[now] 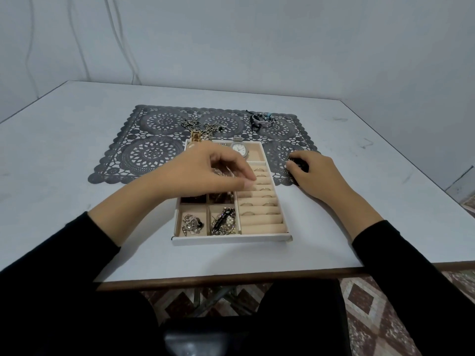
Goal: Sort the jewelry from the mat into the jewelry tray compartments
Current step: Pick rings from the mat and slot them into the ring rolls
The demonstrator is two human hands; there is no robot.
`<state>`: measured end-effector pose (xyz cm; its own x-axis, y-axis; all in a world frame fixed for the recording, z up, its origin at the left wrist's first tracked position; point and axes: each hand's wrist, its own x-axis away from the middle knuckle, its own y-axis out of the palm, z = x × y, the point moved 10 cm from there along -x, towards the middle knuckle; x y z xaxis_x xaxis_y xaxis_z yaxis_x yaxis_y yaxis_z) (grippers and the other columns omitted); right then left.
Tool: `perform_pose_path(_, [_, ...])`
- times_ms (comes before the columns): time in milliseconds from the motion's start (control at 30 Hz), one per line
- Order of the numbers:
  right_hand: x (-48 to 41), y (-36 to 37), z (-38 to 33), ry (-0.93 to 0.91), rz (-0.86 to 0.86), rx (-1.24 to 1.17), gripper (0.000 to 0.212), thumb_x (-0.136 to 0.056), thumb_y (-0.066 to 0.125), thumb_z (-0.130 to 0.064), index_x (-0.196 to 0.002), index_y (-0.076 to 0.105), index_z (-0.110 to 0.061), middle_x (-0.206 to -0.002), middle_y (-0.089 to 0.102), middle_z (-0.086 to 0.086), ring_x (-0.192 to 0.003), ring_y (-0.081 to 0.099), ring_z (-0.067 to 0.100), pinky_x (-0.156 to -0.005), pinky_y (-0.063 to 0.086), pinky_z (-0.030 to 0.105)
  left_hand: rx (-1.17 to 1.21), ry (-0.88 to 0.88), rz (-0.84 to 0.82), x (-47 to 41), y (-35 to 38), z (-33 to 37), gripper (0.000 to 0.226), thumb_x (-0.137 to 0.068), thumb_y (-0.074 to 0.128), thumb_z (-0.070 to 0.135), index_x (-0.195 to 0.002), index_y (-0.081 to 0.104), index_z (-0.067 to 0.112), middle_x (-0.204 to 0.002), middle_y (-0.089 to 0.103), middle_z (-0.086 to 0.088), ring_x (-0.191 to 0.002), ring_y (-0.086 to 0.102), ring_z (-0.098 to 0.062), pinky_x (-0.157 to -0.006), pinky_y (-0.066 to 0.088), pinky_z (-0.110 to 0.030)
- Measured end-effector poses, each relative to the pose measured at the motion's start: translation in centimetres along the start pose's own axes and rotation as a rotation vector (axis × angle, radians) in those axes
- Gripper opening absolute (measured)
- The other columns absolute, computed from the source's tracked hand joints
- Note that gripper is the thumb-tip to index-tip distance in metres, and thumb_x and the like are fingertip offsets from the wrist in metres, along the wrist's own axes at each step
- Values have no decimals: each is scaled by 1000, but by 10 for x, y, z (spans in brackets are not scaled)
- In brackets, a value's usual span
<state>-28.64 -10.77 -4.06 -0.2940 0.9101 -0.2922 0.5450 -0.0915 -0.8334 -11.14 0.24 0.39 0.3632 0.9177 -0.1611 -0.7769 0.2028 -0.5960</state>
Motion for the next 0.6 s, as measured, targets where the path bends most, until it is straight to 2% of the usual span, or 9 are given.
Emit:
perform_pose_path(167, [-15,-10,1,23,65,-27,23,-94,54,-27,-108,67,-14,-105,67,1,-94,55,13,-80,36,20,-7,-41,338,-11,-58,-27,11,-85,73,24,-96,75,24,-88,74,6,-75,68,-7,-69,56,-19])
perform_pose_path(233, [-26,-11,2,22,85,-32,24,-94,54,-26,-109,66,-13,-107,67,2,-96,55,12,-81,34,18,-57,-58,439,-15,-83,-42,12,-88,70,27,-99,74,25,-90,74,7,-80,68,-6,-72,56,-20])
perform_pose_path(333, [-52,-10,3,43,88,-39,26,-94,54,-24,-113,66,-12,-113,66,4,-104,58,18,-85,35,18,-144,-84,554,-35,-118,-68,10,-93,64,27,-99,72,27,-90,72,11,-77,63,6,-73,51,-14])
perform_pose_path(400, [-69,-9,7,73,91,-38,28,-94,54,-23,-117,65,-10,-117,65,7,-107,58,20,-88,35,19,-184,-146,596,-48,-135,-87,12,-95,61,26,-100,72,26,-92,70,11,-80,62,4,-76,52,-16])
perform_pose_path(533, [-90,0,15,113,67,-16,33,-95,51,-20,-124,61,-6,-124,62,11,-113,56,23,-88,35,19,-260,-238,562,-63,-147,-132,20,-95,59,30,-111,71,25,-112,70,4,-100,63,-14,-94,51,-37])
perform_pose_path(600, [-105,6,23,140,72,8,34,-94,50,-17,-120,61,1,-120,63,17,-112,57,30,-91,41,28,-368,-251,476,-75,-142,-147,23,-96,57,29,-116,68,26,-122,67,1,-110,61,-23,-91,46,-32])
